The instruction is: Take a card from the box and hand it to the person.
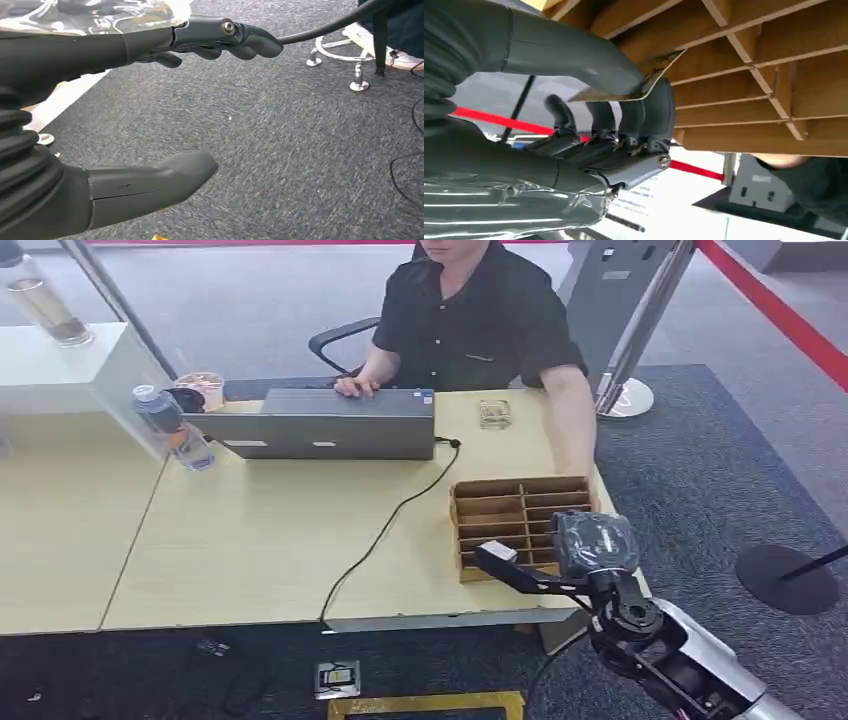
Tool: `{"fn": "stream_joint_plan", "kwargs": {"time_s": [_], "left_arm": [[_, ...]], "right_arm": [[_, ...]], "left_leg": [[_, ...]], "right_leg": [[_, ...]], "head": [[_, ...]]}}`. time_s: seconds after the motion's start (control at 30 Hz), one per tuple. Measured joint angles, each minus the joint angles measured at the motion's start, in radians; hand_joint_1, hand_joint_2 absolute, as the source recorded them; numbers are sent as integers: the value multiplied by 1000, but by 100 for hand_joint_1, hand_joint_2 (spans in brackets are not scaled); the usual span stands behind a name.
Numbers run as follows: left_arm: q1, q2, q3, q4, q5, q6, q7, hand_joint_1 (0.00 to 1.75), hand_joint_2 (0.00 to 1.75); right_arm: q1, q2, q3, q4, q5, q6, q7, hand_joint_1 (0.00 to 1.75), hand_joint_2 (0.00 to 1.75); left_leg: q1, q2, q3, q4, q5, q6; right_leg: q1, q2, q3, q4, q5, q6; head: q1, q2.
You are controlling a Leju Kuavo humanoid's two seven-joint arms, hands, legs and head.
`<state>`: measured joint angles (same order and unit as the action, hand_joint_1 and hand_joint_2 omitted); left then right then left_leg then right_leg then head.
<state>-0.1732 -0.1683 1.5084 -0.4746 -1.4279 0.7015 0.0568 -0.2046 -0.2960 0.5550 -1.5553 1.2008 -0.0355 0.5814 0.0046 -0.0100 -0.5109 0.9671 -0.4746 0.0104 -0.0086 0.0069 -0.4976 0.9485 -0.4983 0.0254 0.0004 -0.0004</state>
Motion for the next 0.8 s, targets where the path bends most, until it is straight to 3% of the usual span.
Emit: {"fn": "stream_joint_plan", "kwargs": {"time_s": [0.23, 0.53, 0.67, 0.8], "left_arm": [[0, 2, -2, 0, 0, 0, 5, 0, 175], [1, 2, -6, 0, 7, 0, -13, 0, 175], [4, 2, -7, 0, 12, 0, -13, 0, 175], [5, 1, -7, 0, 10, 0, -13, 0, 175]], "right_arm": [[0, -4, 0, -11, 45, 34, 5, 171, 175], [4, -5, -1, -19, 83, 28, 10, 175, 175], [19, -7, -9, -56, 162, -12, 34, 175, 175], [34, -9, -18, -139, 273, -131, 37, 175, 175]], "left_leg": [[0, 0, 0, 0, 0, 0], [0, 0, 0, 0, 0, 0], [0, 0, 0, 0, 0, 0], [0, 0, 0, 0, 0, 0]], "right_leg": [[0, 0, 0, 0, 0, 0], [0, 0, 0, 0, 0, 0], [0, 0, 0, 0, 0, 0], [0, 0, 0, 0, 0, 0]], "head": [[0, 0], [0, 0], [0, 0], [0, 0]]}}
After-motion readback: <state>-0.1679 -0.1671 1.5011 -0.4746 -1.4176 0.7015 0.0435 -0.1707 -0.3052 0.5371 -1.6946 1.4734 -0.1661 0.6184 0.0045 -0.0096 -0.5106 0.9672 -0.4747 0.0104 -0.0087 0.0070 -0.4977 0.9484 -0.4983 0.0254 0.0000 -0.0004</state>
